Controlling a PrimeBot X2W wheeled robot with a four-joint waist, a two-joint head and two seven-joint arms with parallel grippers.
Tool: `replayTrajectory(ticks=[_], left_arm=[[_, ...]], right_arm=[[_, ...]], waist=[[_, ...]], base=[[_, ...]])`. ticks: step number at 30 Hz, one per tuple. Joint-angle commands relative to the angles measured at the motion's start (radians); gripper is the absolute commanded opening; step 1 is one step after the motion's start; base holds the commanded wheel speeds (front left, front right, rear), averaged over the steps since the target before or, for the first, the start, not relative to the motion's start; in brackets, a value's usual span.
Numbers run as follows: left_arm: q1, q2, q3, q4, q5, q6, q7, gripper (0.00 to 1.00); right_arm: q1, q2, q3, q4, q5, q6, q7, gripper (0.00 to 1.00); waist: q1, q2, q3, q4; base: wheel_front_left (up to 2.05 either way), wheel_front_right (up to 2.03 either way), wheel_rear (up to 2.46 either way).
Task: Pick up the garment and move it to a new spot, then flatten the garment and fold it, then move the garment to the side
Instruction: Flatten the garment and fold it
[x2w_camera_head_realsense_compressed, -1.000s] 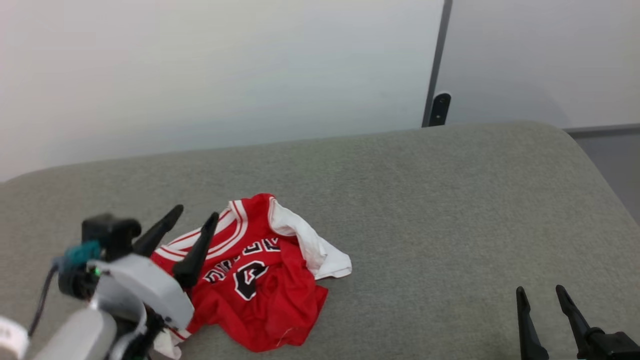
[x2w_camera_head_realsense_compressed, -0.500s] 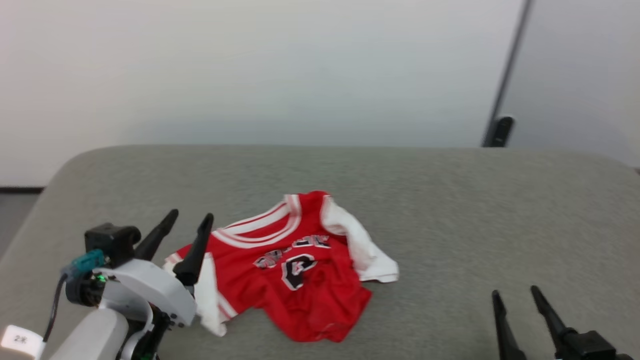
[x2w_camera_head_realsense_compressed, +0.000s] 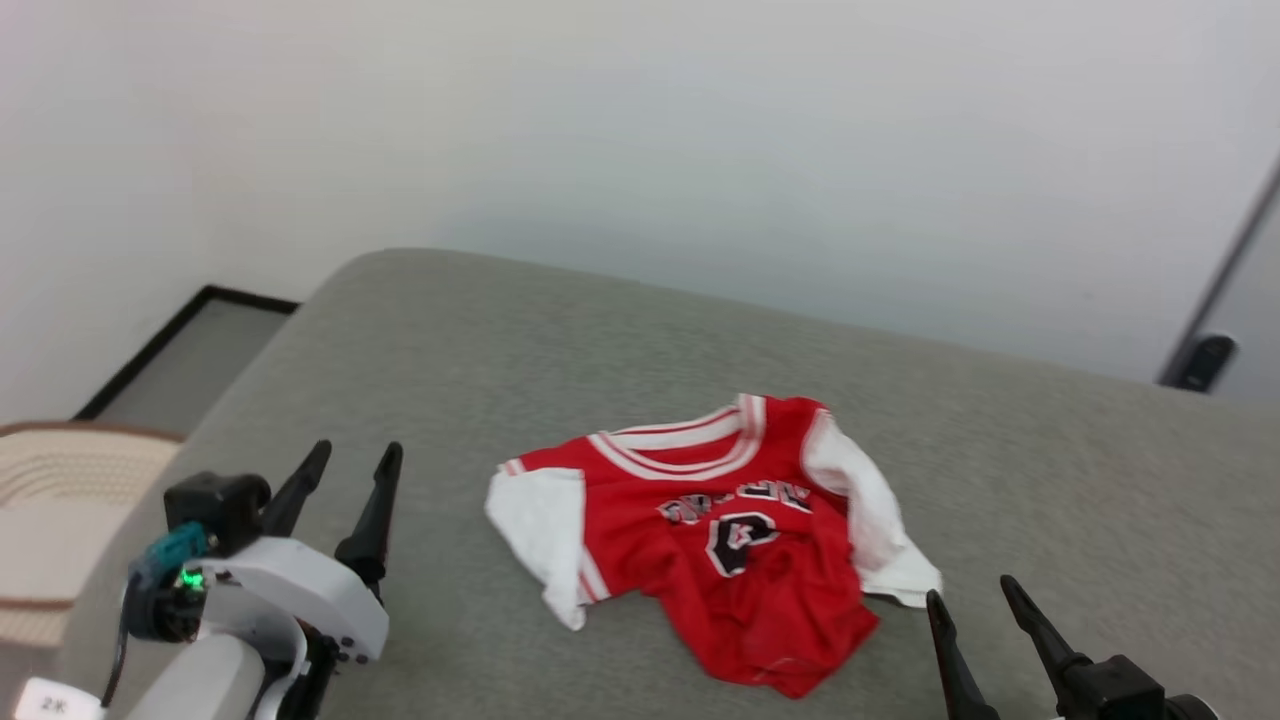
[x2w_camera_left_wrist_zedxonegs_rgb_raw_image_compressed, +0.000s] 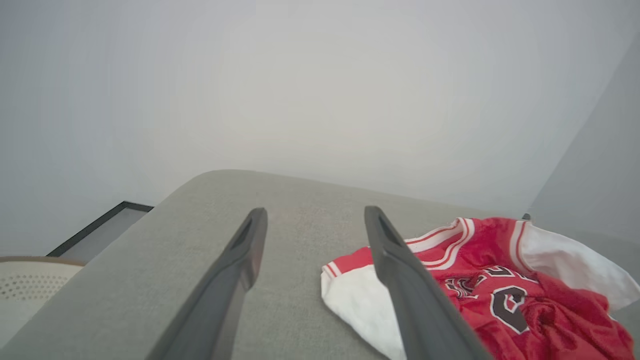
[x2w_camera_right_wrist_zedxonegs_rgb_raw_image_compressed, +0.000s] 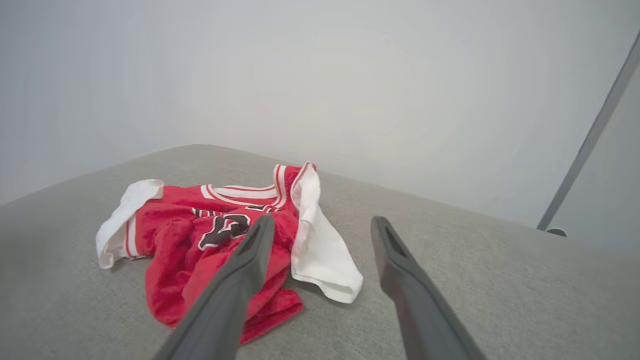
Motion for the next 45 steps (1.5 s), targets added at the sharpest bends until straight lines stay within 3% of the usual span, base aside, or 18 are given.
replayTrajectory(ticks=[1,12,17,21,25,33,39,45], left_arm=[[0.019,-0.013,0.006,0.007,0.001,0.009,-0.018,1.0],[0.099,-0.042,0.079,-0.011,0.036,0.045,-0.078,1.0],[0.155,-0.058,0.139,-0.063,0.157,0.059,-0.079,1.0],[0.18,-0.073,0.157,-0.091,0.265,0.048,-0.079,1.0],[0.196,-0.094,0.161,-0.09,0.316,0.01,-0.08,1.0],[0.163,-0.131,0.179,-0.042,0.335,-0.07,-0.08,1.0],[0.138,-0.176,0.202,-0.026,0.333,-0.091,-0.08,1.0],[0.123,-0.216,0.218,-0.019,0.344,-0.107,-0.08,1.0]], right_arm=[[-0.007,0.001,0.006,0.007,-0.001,0.0,-0.001,1.0],[-0.048,0.001,0.024,0.014,-0.017,0.0,0.025,1.0],[-0.058,0.001,0.03,0.015,-0.018,0.0,0.042,1.0],[-0.072,0.001,0.028,0.017,-0.014,0.0,0.078,1.0],[-0.107,-0.011,0.032,0.015,-0.029,0.0,0.149,1.0],[-0.225,-0.085,0.057,0.049,0.063,0.0,0.444,1.0],[-0.347,-0.166,0.122,0.109,0.175,0.0,0.662,1.0],[-0.478,-0.194,0.136,0.196,0.282,0.0,0.852,1.0]], waist=[[0.0,0.0,-0.029,0.089],[0.0,0.0,-0.017,0.105],[0.0,0.0,-0.017,0.1],[0.0,0.0,-0.016,0.097],[0.0,0.0,-0.012,0.098],[0.0,0.0,0.008,0.113],[0.0,0.0,0.035,0.136],[0.0,0.0,0.081,0.156]], base=[[0.0,0.0,0.0],[0.0,0.0,0.0],[0.0,0.0,0.0],[0.0,0.0,0.0],[0.0,0.0,0.0],[0.0,0.0,0.0],[0.0,0.0,0.0],[0.0,0.0,0.0]])
